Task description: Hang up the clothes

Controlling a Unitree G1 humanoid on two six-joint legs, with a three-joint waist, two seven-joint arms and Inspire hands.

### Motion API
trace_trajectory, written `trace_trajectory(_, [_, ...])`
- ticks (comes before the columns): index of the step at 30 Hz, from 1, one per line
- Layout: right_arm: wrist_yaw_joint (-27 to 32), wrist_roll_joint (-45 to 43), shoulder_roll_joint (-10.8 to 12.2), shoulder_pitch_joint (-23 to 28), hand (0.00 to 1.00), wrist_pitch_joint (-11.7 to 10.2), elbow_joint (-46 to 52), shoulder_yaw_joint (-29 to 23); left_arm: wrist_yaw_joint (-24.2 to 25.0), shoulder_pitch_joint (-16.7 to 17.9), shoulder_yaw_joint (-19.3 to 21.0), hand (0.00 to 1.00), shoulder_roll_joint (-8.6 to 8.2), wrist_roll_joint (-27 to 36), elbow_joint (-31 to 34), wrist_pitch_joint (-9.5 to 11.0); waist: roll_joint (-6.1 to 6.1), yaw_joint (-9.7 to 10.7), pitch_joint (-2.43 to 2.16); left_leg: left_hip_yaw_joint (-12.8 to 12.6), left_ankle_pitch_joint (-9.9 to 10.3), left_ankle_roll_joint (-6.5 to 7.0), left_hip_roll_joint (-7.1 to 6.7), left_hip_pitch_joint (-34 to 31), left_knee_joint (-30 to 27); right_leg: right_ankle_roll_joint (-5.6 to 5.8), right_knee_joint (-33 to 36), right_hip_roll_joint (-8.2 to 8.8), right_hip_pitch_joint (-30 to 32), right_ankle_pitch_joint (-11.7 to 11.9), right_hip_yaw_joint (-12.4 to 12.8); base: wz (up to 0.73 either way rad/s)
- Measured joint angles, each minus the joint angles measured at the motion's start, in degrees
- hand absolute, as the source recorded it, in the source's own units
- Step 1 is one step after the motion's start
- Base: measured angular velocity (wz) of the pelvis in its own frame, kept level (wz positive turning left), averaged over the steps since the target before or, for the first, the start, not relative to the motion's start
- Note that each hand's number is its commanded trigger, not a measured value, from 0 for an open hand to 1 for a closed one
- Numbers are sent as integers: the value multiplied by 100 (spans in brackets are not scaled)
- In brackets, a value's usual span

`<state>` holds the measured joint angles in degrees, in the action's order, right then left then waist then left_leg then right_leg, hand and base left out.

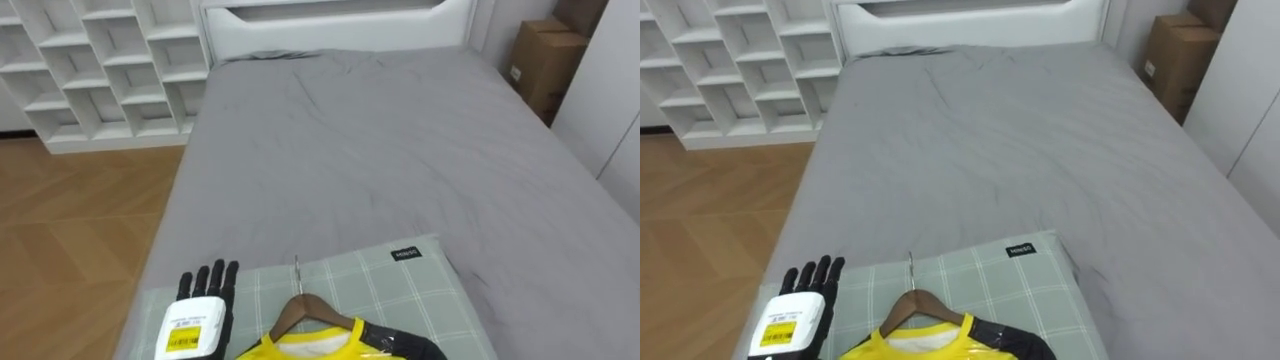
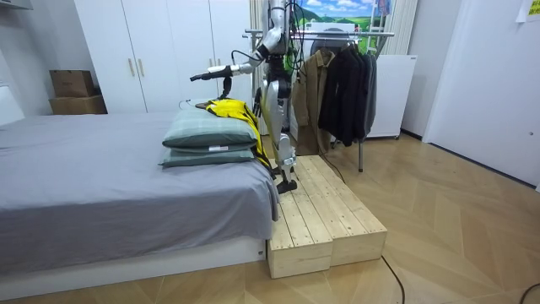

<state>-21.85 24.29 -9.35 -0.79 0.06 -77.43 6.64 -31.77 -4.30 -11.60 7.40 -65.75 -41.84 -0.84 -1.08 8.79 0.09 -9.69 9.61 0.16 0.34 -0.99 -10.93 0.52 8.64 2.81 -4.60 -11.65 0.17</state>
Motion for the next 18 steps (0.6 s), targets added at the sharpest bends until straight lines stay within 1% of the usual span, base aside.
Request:
trace_trajectory(1, [2, 6, -3, -35, 0, 0, -18, 2, 28, -17, 0, 0, 4, 22, 1, 2, 0, 21, -1, -8, 0, 0, 1, -42, -5, 0, 10, -2, 48, 0, 20, -9])
trace_trajectory(2, [4, 2, -10, -61, 0, 0, -19, 12, 97, -74, 0, 0, 13, 80, -2, 5, 7, 14, 17, -53, -4, 6, 9, -59, -5, 0, 10, -6, 86, 1, 80, -11])
trace_trajectory(4, [4, 6, -14, -71, 0, 0, -36, 30, 127, -143, -1, 0, 17, 168, -11, 7, 16, 27, 26, -94, -4, 6, 19, -59, -4, 4, 15, -11, 110, 6, 127, -17])
trace_trajectory(8, [-1, -7, -18, -138, 0, 1, -43, 113, 200, -478, -49, 0, 18, 463, -382, 73, 34, 37, 56, -100, -4, 6, 19, -61, 5, 13, 18, -11, 158, 26, 194, -11])
trace_trajectory(12, [4, -22, -22, -151, 0, 21, -46, 190, 396, -543, -110, 0, 17, 566, -493, 75, 35, 46, 60, -95, -2, 7, 19, -91, 6, 15, 18, -15, 200, 35, 210, -4])
trace_trajectory(16, [6, -33, -55, -297, 0, 58, -46, 521, 673, -872, -293, 0, -21, 937, -855, 48, 23, 51, 64, -77, -11, 19, 30, -280, -49, 18, 43, -20, 357, 60, 172, 4])
trace_trajectory(18, [6, -33, -55, -325, 0, 58, -46, 622, 840, -934, -373, 0, -29, 1121, -949, 48, 24, 55, 64, -77, -13, 21, 30, -291, -49, 18, 39, -19, 363, 62, 160, 0])
